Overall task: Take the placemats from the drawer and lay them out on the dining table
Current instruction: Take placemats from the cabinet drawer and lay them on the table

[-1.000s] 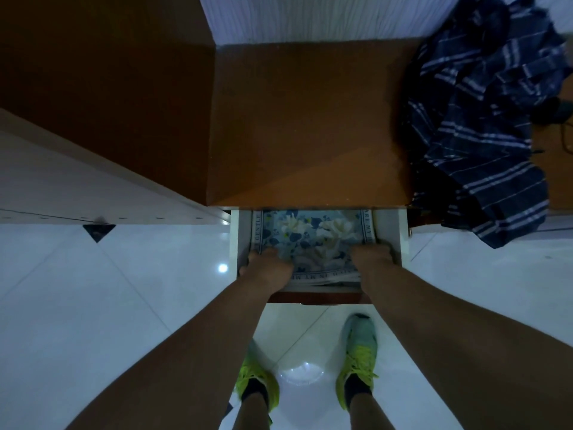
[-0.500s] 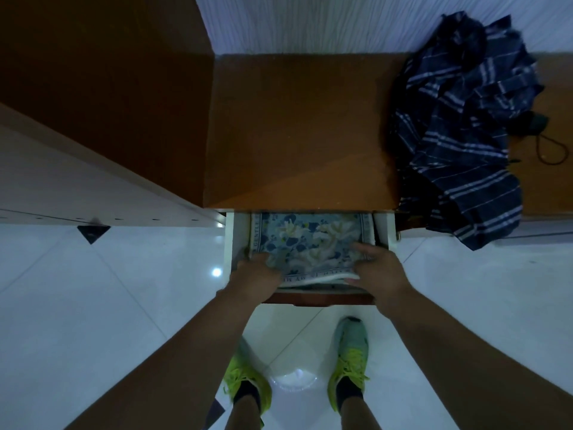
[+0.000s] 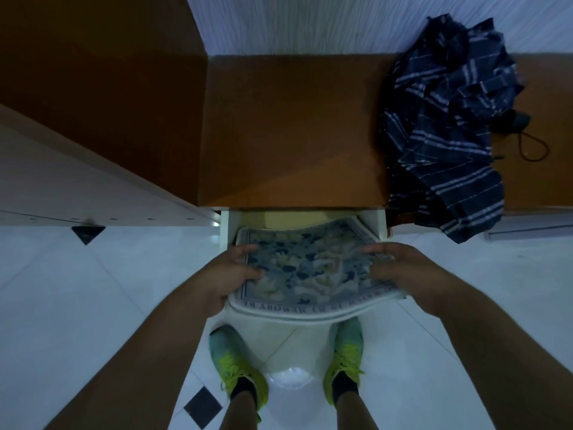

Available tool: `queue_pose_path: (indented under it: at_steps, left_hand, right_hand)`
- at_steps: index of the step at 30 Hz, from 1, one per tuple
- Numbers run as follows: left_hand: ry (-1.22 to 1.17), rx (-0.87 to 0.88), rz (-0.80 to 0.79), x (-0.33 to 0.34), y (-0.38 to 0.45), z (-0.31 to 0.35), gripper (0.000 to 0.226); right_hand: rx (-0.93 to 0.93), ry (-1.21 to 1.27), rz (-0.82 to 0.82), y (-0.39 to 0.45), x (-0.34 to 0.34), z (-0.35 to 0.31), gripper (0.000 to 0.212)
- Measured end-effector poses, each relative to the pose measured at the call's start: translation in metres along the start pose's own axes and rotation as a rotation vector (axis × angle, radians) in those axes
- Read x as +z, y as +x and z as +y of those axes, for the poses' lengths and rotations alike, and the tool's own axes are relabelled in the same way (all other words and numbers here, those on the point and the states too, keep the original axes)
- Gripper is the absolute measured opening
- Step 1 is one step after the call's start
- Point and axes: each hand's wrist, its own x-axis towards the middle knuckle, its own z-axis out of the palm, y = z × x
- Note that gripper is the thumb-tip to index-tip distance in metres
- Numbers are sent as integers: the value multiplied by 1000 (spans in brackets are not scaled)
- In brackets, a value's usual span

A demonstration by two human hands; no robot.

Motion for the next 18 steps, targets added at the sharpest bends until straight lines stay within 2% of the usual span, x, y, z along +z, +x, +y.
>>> queue_pose_path:
  at_steps: [2,4,9,11,15,18]
  left_hand:
    - [138,61,9,0,-9,-5,69]
    - [198,109,8,3,-25,-6,65]
    - [191,274,128,6,-72,9,45]
    - [214,343,150,7,-100,21,37]
    - [358,454,186,11,-170,46,27]
    - [430,536,239,12,-233,68,30]
  right_hand:
    - [-18,-152,56,-5,8,0,33]
    - [-37,-118,124,-10,15,-1,29]
    - [-22,-64,86,-50,22,-21,57]
    - [6,-49,60,-78,20,-38,61]
    - [21,-138,36,-148,14,-74,54]
    - [-63,-182,120,-208,9,-97,44]
